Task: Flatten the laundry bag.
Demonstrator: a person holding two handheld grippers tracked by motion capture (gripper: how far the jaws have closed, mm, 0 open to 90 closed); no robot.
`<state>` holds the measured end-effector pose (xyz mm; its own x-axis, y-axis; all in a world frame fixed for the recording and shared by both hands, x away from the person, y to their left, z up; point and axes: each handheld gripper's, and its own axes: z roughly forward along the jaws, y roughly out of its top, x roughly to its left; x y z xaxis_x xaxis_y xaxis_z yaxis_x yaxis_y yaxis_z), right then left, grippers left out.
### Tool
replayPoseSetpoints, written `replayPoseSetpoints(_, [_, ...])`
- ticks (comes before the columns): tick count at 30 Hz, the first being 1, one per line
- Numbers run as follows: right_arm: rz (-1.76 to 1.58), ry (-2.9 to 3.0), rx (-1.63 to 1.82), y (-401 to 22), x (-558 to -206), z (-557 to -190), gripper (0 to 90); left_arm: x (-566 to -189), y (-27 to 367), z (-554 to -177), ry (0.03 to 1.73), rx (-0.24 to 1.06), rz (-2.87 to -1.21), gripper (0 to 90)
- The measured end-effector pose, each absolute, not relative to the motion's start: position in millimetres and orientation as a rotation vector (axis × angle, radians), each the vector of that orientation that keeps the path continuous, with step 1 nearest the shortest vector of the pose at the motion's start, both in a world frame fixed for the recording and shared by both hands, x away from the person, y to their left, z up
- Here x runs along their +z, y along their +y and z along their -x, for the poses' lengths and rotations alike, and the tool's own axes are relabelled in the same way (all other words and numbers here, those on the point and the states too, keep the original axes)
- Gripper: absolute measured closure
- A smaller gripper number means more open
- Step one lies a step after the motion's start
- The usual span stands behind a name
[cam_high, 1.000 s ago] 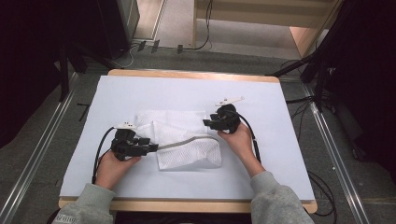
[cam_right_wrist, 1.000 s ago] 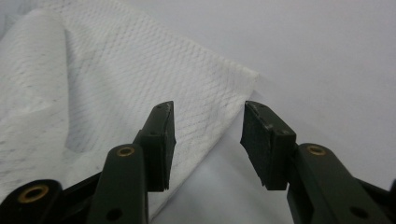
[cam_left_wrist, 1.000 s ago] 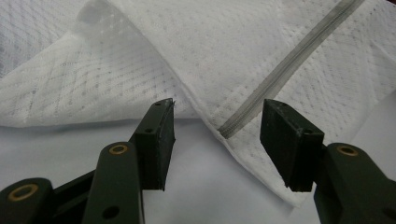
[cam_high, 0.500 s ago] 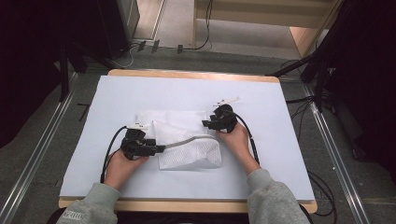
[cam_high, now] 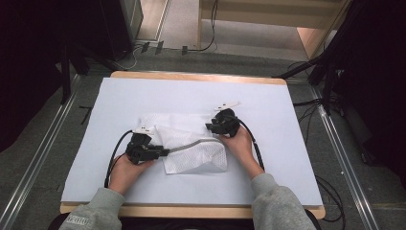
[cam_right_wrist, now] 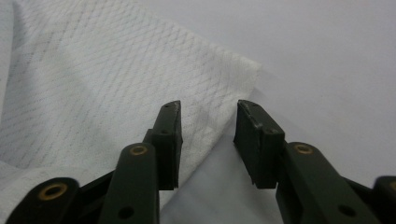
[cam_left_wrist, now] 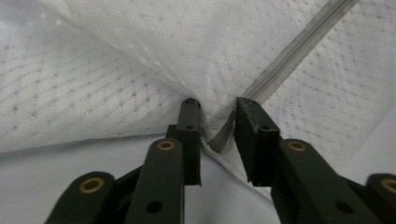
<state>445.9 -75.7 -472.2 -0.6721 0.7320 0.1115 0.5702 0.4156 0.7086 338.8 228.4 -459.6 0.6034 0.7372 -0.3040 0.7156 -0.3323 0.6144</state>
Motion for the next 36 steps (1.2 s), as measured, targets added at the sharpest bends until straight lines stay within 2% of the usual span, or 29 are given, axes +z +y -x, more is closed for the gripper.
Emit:
replayPoseSetpoints(4, [-1.143, 2.464, 1.094, -73, -472, -444, 73.8, -460, 226, -339, 1.136, 0.006, -2.101, 80.6])
replayPoseSetpoints(5, [-1.162, 2.453, 1.083, -72, -472, -443, 81.1, -461, 226, -339, 1.133, 0.000, -2.105, 83.1])
replayPoseSetpoints(6, [-1.162, 2.453, 1.083, -72, -472, -443, 81.1, -461, 226, -339, 1.131, -0.008, -2.105, 83.8])
replayPoseSetpoints(9, [-1.153, 2.470, 1.090, -70, -472, -443, 90.0, -460, 227, -339, 1.123, -0.019, -2.106, 84.7])
replayPoseSetpoints(23, [-1.220, 2.482, 1.095, -79, -466, -447, 90.0, -453, 234, -339, 1.115, -0.032, -2.094, 85.2])
replayPoseSetpoints(36, [-1.291, 2.394, 1.134, -109, -455, -455, 90.0, -446, 245, -340, 1.125, -0.039, -2.093, 85.1])
